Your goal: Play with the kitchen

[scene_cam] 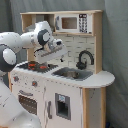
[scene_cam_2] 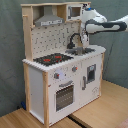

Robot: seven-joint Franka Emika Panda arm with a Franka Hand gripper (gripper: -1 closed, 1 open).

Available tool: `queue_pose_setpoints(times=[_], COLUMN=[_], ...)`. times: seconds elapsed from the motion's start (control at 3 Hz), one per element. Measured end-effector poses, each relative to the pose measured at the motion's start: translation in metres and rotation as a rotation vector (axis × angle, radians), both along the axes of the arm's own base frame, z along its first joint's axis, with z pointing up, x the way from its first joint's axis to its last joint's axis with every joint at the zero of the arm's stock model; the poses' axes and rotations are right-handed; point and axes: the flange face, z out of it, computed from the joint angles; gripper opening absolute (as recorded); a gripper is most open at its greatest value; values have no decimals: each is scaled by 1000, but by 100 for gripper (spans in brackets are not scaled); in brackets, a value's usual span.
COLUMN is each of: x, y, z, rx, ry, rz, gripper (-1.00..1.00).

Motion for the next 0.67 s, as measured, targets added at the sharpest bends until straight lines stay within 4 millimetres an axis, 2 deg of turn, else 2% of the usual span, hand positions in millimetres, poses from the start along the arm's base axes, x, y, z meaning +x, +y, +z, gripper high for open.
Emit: queue_pose_setpoints(times=[0.33, 0.67], x=[16, 28], y=[-31, -40], z=[-18, -35], rx=[42, 46], ry=[66, 95], rz=[-86, -119], gripper=[100, 100])
